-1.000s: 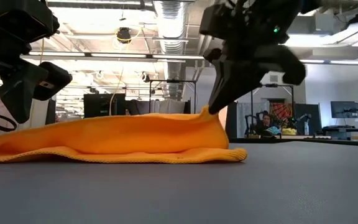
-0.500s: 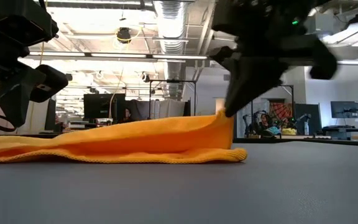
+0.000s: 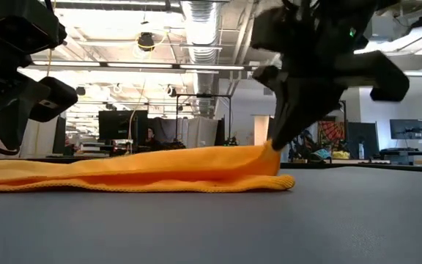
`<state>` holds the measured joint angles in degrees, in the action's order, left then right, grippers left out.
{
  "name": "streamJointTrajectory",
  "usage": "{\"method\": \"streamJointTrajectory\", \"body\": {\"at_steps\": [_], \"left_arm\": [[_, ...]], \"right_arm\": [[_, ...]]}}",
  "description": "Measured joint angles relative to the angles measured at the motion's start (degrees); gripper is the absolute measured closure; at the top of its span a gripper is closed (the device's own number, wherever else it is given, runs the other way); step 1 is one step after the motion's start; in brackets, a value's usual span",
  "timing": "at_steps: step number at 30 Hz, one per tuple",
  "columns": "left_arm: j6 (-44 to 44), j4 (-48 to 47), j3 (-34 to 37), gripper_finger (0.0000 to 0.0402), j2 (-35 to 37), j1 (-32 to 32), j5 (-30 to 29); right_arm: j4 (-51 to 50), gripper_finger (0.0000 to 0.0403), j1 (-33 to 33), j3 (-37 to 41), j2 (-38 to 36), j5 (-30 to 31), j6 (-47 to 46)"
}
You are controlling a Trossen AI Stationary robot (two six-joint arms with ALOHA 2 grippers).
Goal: Roll towel into tight, uniform cylinder
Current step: Roll the orange towel
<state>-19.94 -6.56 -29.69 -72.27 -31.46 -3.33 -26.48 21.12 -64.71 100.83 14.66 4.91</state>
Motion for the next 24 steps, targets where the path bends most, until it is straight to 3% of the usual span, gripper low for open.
{"method": "streamJointTrajectory", "body": {"at_steps": [7, 13, 19, 24], "left_arm": [[-0.22, 1.29, -0.09, 0.0274, -1.16, -0.02, 1.17], [-0.04, 4.49, -0.09, 0.0274, -7.04, -0.02, 3.88], [0.24, 5.39, -0.20, 0.0274, -11.65, -0.02, 5.74], [0.25, 4.89, -0.17, 0.0274, -11.30, 0.04, 6.22]], "right_arm": [[-0.98, 0.0383, 0.85, 0.01, 3.99, -2.27, -1.03], [-1.80, 0.0382, 1.36, -0.04, 5.43, -2.34, -2.43], [-2.24, 0.0353, 1.36, -0.04, 5.32, -1.43, -5.97], [-4.08, 0.0324, 1.36, -0.13, 5.30, -1.16, -6.05]]}}
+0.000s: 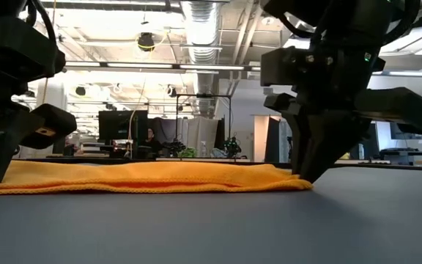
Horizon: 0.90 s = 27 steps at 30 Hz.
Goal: Roll towel into tight, uniform cylinder
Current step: Roll the orange towel
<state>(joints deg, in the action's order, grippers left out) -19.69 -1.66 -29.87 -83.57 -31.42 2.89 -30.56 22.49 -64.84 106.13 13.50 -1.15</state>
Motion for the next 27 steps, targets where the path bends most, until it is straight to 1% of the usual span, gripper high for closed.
{"method": "streamJointTrajectory", "body": {"at_steps": [5, 9, 13, 17, 19, 24, 27], "left_arm": [[0.01, -0.94, 0.09, 0.0274, 1.67, 0.04, 0.97], [0.01, -2.00, 0.15, 0.0274, 2.92, 0.02, 1.24], [0.01, -2.16, 0.15, 0.0274, 2.97, 0.02, 1.21], [0.03, -2.85, 0.15, 0.0274, 2.97, 0.02, 1.08], [0.03, -2.91, 0.15, 0.0274, 2.97, 0.02, 0.96], [0.01, -2.91, 0.15, 0.0274, 2.97, 0.02, 0.93], [0.41, -2.88, 0.15, 0.0274, 2.97, 0.02, 0.87]], "right_arm": [[-7.90, 0.0304, 0.42, -3.58, 0.00, 0.01, 0.00], [-13.69, 0.0299, 0.88, -7.72, -0.02, 0.02, -0.39], [-13.56, 0.0299, 1.54, -8.81, -0.07, -0.04, -0.89], [-12.43, 0.0299, 2.35, -8.81, 0.02, -0.09, -3.91], [-12.46, 0.0299, 2.76, -8.81, 0.02, -0.04, -6.68], [-14.42, 0.0298, 3.47, -8.74, 0.02, -1.06, -21.95], [-9.98, 0.0298, 3.45, -6.35, -0.08, -3.61, -26.82]]}}
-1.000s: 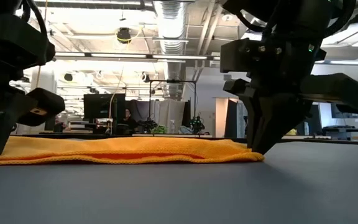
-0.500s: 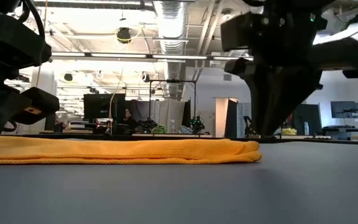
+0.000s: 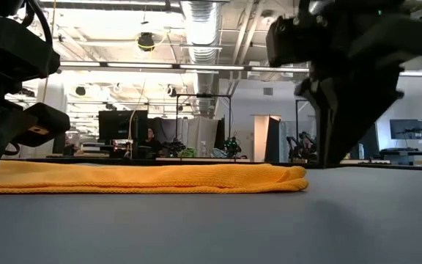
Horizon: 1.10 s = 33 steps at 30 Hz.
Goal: Roll towel into tight, uniform cylinder
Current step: Roll the orange towel
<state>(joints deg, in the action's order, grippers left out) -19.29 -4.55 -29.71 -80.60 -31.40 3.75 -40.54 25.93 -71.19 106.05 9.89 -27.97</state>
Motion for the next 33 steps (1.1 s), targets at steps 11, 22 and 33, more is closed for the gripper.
{"method": "streamJointTrajectory", "body": {"at_steps": [11, 22, 33], "left_arm": [[0.31, 0.14, 0.00, 0.0274, 0.00, -0.04, -0.55], [0.36, 0.83, 0.02, 0.0274, 0.00, 0.00, -0.35], [0.01, -0.37, 0.00, 0.0274, 0.07, 0.00, 0.30]], "right_arm": [[18.56, 0.0298, 0.32, 15.70, -10.51, 8.09, -1.78], [39.19, 0.0323, -8.85, 21.80, -10.03, 9.37, 5.42], [40.62, 0.0326, -14.75, 21.58, -2.15, 7.34, 6.05]]}}
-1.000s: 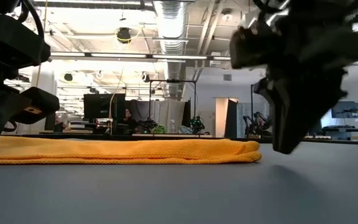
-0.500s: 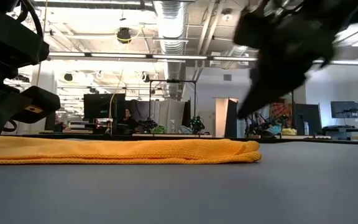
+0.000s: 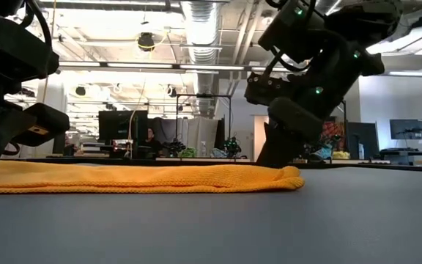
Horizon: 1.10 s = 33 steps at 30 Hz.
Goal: Roll towel into tight, uniform cylinder
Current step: Roll the orange towel
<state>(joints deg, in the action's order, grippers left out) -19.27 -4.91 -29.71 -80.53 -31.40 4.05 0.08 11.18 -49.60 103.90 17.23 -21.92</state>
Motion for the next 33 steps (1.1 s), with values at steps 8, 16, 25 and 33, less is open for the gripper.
{"method": "streamJointTrajectory", "body": {"at_steps": [8, 16, 25, 33], "left_arm": [[-1.26, -2.00, 0.00, 0.0274, 0.00, 0.00, 0.08], [-0.03, -1.76, -0.89, 0.0274, -0.05, 0.00, -0.28], [2.13, -2.65, -2.43, 0.0274, -0.11, 0.00, -0.91], [1.32, -3.19, -2.43, 0.0274, -0.11, 0.00, -1.62]], "right_arm": [[-3.50, 0.0327, 0.55, 0.31, -2.23, 9.13, 0.52], [-2.83, 0.0327, 1.42, 0.31, -5.53, 6.91, 1.45], [2.65, 0.0327, 6.38, 0.24, -8.56, 3.22, 1.45], [5.85, 0.0327, 7.96, 0.17, -2.26, 3.12, 0.72]]}}
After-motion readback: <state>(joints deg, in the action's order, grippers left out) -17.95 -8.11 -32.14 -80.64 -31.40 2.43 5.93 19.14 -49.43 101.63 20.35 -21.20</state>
